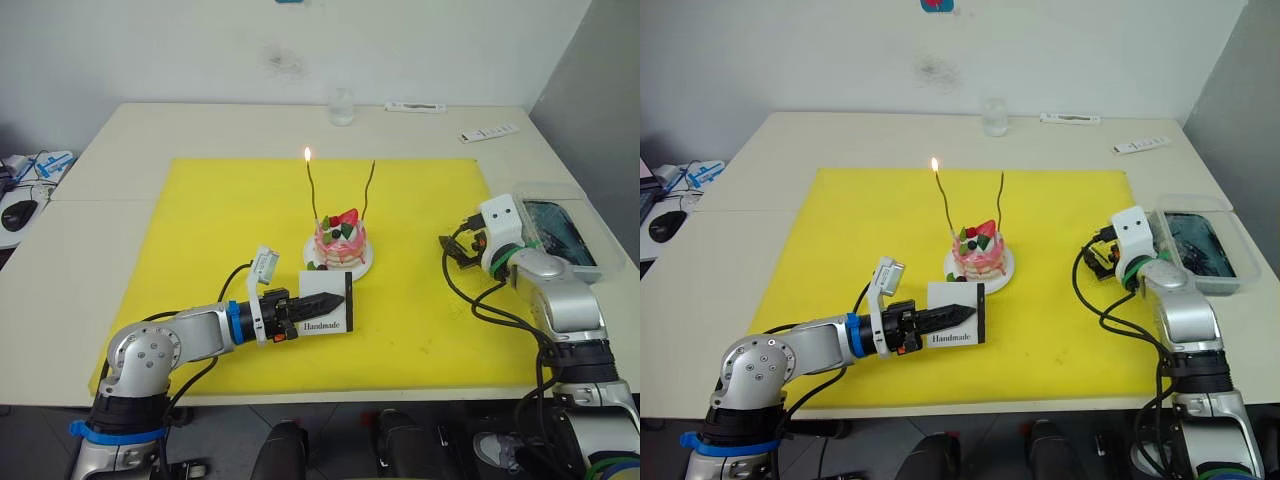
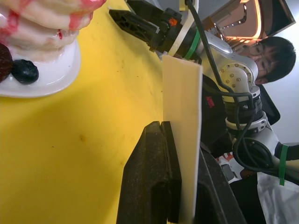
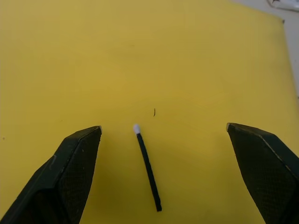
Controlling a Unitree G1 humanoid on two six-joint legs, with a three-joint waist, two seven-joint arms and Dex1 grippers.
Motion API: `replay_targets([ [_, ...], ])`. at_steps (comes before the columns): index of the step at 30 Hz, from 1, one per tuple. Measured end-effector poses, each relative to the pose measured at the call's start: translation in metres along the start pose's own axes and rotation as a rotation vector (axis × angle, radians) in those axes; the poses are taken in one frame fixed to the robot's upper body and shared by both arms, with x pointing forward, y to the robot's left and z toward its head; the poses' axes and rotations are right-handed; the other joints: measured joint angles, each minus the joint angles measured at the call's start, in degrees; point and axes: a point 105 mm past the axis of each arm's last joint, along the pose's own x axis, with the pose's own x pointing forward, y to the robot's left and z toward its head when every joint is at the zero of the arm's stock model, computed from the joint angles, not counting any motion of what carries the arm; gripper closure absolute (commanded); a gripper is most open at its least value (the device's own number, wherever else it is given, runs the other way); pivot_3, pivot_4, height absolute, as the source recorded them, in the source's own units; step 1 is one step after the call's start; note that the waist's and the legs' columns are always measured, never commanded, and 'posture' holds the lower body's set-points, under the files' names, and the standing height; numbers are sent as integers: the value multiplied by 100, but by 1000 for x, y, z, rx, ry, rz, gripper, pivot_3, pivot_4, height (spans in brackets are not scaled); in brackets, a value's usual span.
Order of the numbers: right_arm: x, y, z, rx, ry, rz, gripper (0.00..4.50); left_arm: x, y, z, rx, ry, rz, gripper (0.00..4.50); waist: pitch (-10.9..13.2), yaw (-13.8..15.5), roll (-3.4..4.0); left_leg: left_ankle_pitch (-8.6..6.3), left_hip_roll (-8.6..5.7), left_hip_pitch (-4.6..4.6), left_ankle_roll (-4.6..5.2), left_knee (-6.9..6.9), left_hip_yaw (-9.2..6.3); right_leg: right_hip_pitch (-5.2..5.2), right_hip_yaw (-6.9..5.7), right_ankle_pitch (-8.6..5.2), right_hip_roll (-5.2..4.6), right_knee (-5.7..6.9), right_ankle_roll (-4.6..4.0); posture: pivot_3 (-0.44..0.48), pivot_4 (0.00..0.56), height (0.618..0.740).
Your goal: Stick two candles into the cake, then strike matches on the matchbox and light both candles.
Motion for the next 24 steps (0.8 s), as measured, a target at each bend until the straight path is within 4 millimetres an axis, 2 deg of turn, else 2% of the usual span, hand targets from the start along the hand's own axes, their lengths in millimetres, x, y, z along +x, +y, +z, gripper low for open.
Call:
replay_targets([
  [8, 3, 5, -2, 30, 3, -6, 21, 0, 1, -1, -3, -2, 8, 4500, 0, -5, 0, 0, 0, 2, 0, 1, 0, 1, 1, -6, 0, 1, 16, 0, 150, 740],
  [9, 3, 5, -3, 39, 5, -6, 187, 0, 1, -1, -3, -2, 8, 4500, 0, -6, 0, 0, 0, 2, 0, 1, 0, 1, 1, -6, 0, 1, 16, 0, 150, 740],
  [12, 4, 6, -5, 77, 15, -7, 889, 0, 1, -1, -4, -2, 7, 4500, 0, -6, 0, 0, 0, 2, 0, 1, 0, 1, 0, -5, 1, 1, 16, 0, 150, 740],
  [22, 2, 18, -5, 117, 33, 27, 4482, 0, 1, -1, -8, -4, 9, 4500, -1, 1, 1, 0, 0, 2, 0, 4, -1, 4, 0, -3, 0, 0, 21, 0, 150, 740],
  [24, 2, 18, -5, 120, 35, 27, 4482, 0, 1, -2, -8, -4, 10, 4500, -1, 2, 1, 0, 0, 2, 0, 4, -1, 4, 0, -3, 0, 0, 21, 0, 150, 740],
])
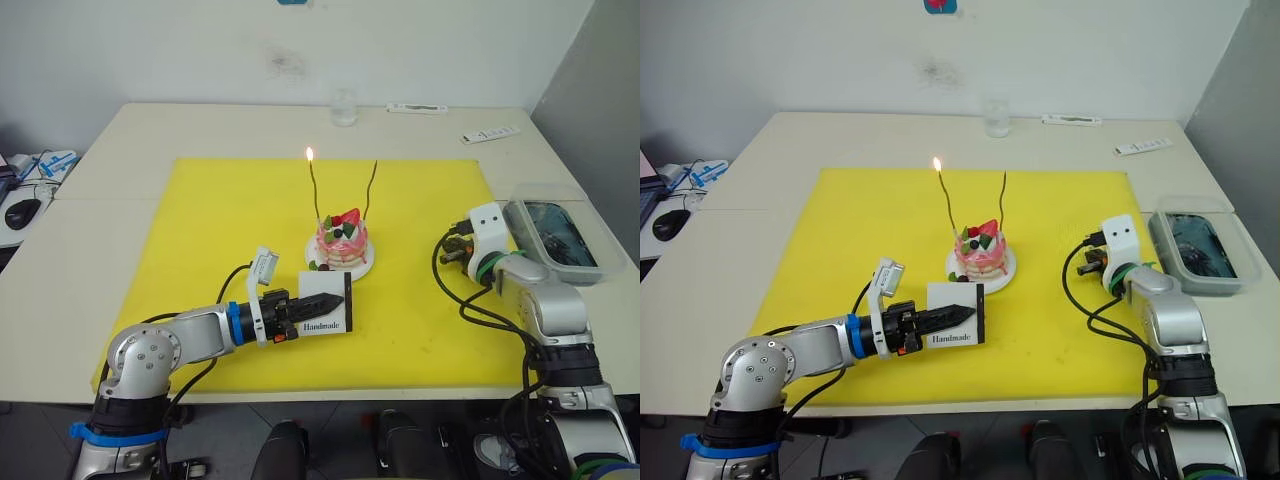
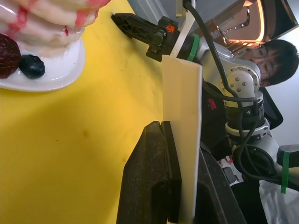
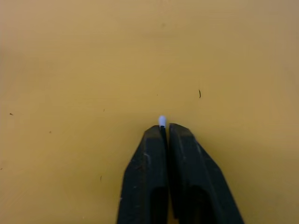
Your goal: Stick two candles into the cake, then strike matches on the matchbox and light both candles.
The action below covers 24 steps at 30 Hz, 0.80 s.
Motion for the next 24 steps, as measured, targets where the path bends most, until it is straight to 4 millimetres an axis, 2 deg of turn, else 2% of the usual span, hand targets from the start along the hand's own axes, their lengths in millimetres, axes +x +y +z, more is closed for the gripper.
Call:
replay_targets([
  [11, -18, 3, -1, -2, 9, 49, 4482, -2, 2, -1, -6, -6, 13, 4500, 0, 1, 0, 0, 0, -2, 0, -3, -1, -3, -1, -2, 0, -2, -2, 0, 150, 740],
  [18, -54, 37, -1, -107, 14, 268, 4482, -4, 1, -1, -8, -6, 14, 4500, 0, 3, 0, -1, 1, -2, 0, -4, -4, -2, -4, -5, 0, -3, -3, 0, 150, 740],
  [21, -58, 53, -14, -119, 38, 338, 4482, -5, 0, -2, -9, -3, 13, 4500, 0, -4, 0, 0, 1, -1, 0, -2, -3, -3, -3, -17, 0, -3, -24, 0, 150, 740],
  [24, -56, 58, -19, -117, 36, 356, 4482, -7, 0, -2, -10, 4, 16, 4500, 0, -6, 0, 0, 1, 1, 0, 1, -1, -2, -2, -18, 1, -2, -27, 0, 150, 740],
])
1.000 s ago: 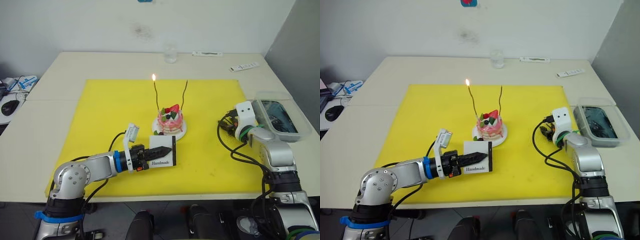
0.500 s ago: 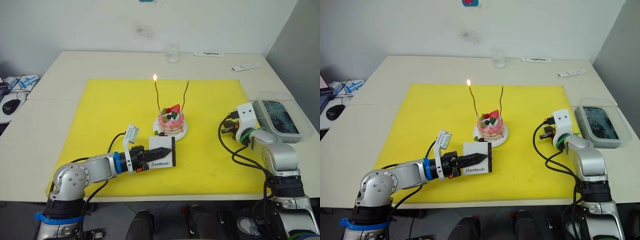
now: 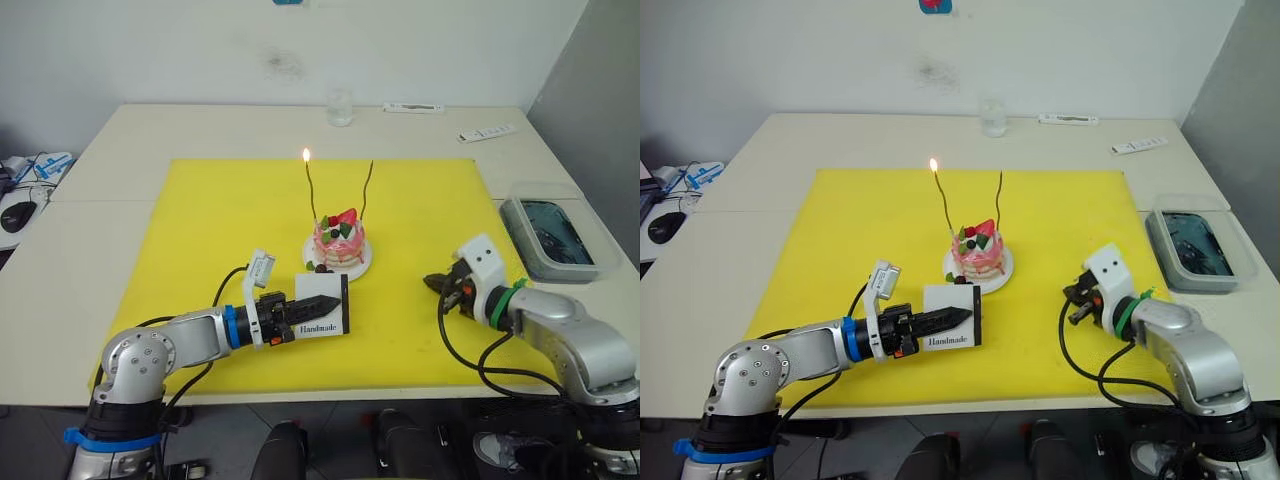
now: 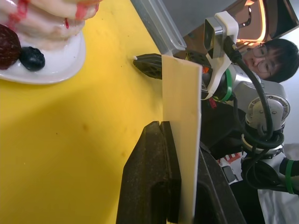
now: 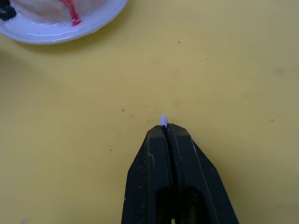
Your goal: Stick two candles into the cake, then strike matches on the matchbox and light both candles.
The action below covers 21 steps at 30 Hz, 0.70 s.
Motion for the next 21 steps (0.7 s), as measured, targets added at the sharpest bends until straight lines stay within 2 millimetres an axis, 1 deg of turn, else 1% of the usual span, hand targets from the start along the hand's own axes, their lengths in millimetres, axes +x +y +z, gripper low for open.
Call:
replay_targets([
  [3, 6, 1, -1, 3, -24, 8, 4482, -1, 0, -1, 0, 9, 4, 4500, 0, 2, 0, 0, 0, 0, 0, 0, -1, 0, -1, 0, 0, 1, 0, 0, 150, 740],
  [6, 8, -1, -4, -13, -39, -2, 3905, -2, 0, -1, 2, 21, 9, 4500, 0, 4, 0, 0, 0, -1, 0, -1, -1, 0, -1, 2, 0, 0, 3, 0, 150, 740],
  [9, 7, -4, -7, -38, -71, -8, 2842, -4, 1, 0, 7, 26, 15, 4500, 0, 6, 0, 0, 0, -1, -1, -4, -1, 0, -2, 4, 0, -1, 7, 0, 150, 740],
  [16, 1, -5, -16, -58, -138, 13, 2842, -7, 1, 2, 14, 27, 27, 4500, 0, 7, 0, 0, 0, 0, -1, -3, -1, 1, -2, 0, 0, 0, 2, 0, 150, 740],
  [21, 3, -4, -19, -51, -195, 11, 2842, -9, 1, 3, 14, 31, 24, 4500, 0, 5, 0, 0, 0, 2, -1, -1, -1, 2, -1, -1, 0, 2, -2, 0, 150, 740],
])
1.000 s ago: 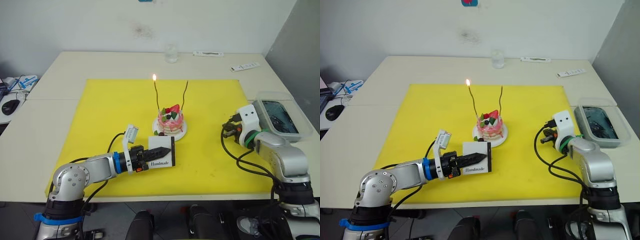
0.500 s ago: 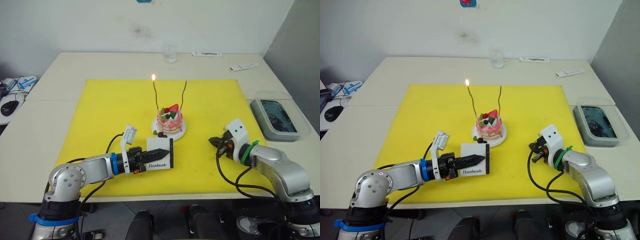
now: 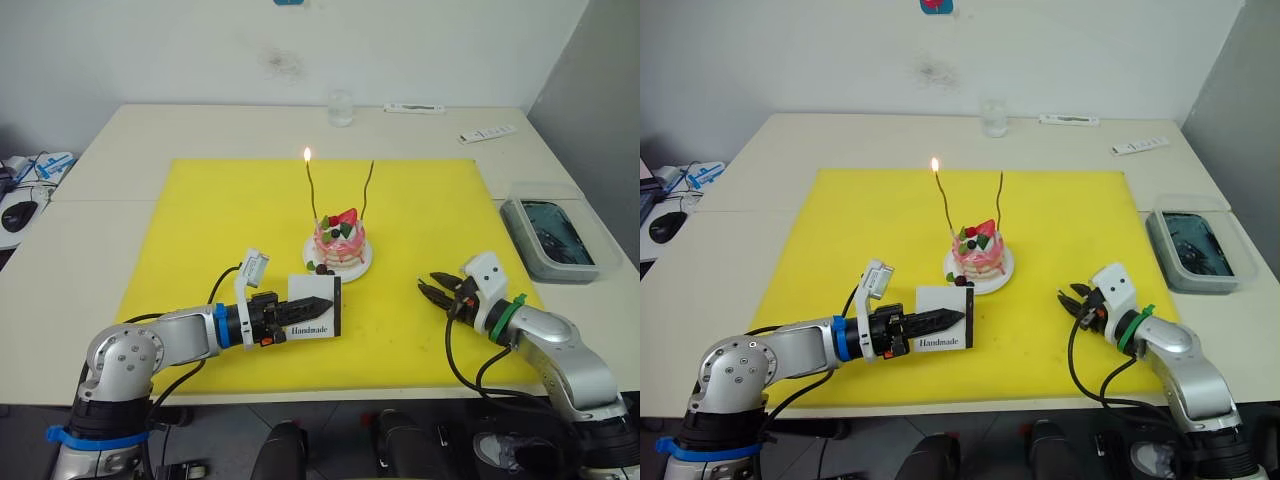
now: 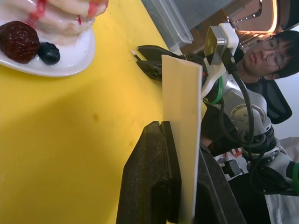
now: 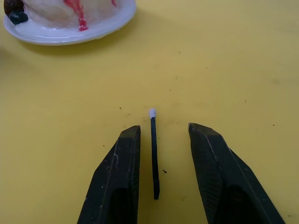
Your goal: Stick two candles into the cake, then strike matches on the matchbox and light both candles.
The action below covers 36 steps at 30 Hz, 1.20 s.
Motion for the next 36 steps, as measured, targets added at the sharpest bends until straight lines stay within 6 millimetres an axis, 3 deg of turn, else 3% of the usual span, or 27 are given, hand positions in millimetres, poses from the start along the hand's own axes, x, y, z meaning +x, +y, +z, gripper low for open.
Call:
replay_targets([
  [12, 6, 0, -2, -22, -52, 6, 2842, -1, 0, 1, 5, 14, 4, 4500, 0, -6, 0, 0, 1, 6, 0, 1, 1, 2, 1, 1, 1, 3, 0, 0, 150, 740],
  [15, 7, 1, -2, -26, -52, 12, 3472, -1, -1, 1, 7, 14, 4, 4500, 0, -7, 0, 0, 1, 8, 0, 1, 0, 3, 1, 1, 2, 5, 0, 0, 150, 740],
  [18, 8, 3, -2, -24, -54, 20, 4450, -1, -1, 2, 10, 13, 3, 4500, -1, -6, -1, 0, 1, 8, 0, 1, 0, 4, 1, 1, 2, 5, 0, 0, 150, 740],
  [29, 4, 7, 0, -8, -54, 36, 4450, -1, -1, 2, 11, 13, 3, 4500, -1, -4, -1, 0, 1, 6, 0, 0, 0, 3, 1, 1, 2, 3, 0, 0, 150, 740],
  [32, -2, 16, 17, -37, -71, 94, 4450, 1, -2, 3, 8, 5, -2, 4500, 0, -1, -1, 0, 1, 3, 0, 0, 0, 2, 1, 2, 1, 3, 2, 0, 150, 740],
  [36, -13, 27, 55, -133, -119, 178, 4450, 7, -2, 6, 1, -14, -9, 4500, 0, 1, -1, 0, 1, 3, 0, 1, -2, 3, -1, 4, 1, 2, 6, 0, 150, 740],
])
